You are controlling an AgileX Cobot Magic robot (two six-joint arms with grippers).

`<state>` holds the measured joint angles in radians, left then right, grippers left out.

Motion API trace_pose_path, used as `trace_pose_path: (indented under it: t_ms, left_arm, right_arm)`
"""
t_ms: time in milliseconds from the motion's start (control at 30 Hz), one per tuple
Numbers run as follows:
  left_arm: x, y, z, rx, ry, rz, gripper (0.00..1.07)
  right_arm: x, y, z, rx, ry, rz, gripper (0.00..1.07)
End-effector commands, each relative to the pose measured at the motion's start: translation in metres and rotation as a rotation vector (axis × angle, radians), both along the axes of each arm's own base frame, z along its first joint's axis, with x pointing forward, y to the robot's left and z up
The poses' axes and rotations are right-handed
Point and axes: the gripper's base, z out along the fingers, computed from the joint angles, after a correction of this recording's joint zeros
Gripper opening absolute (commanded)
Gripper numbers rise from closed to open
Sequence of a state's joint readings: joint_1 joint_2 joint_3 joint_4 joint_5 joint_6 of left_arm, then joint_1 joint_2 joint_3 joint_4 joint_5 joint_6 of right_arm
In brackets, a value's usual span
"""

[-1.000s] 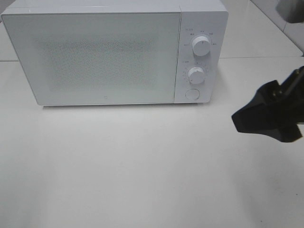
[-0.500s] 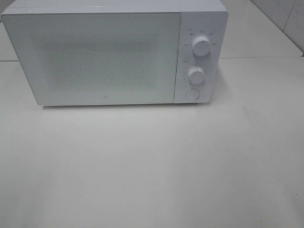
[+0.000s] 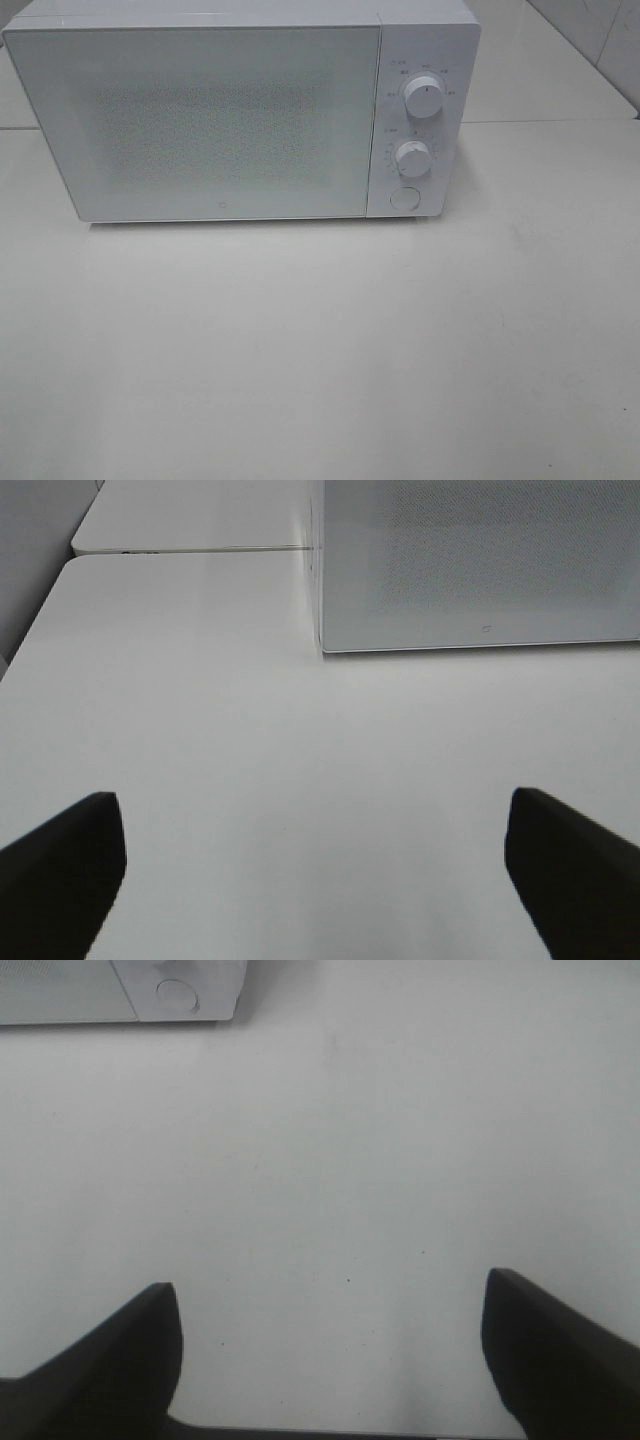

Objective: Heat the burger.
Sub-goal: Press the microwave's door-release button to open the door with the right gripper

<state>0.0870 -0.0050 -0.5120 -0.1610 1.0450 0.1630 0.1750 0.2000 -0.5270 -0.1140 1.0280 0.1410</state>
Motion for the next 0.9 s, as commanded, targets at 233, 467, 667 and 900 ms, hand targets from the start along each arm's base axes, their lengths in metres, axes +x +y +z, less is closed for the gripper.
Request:
trace_pose_path:
  t_ms: [233,467,667,900]
  left_arm:
    - [-0.003,0.000,-0.001,-0.004,-0.017,0.003,0.98]
    - [-0.002,0.000,-0.001,-0.003,-0.016,0.003,0.98]
    - [-0.002,0.000,-0.001,-0.003,-0.016,0.003,0.98]
    - [-0.002,0.000,-0.001,-0.003,-0.016,0.003,0.98]
  right_arm:
    - [-0.030,-0.003,-0.004,-0.001,-0.214,-0.035,0.76]
    - [-0.032,-0.004,-0.004,0.005,-0.228,-0.038,0.76]
    - [-0.032,-0.004,-0.004,0.005,-0.228,-0.038,0.76]
    - [-0.032,-0.004,-0.004,0.005,-0.228,-0.038,0.76]
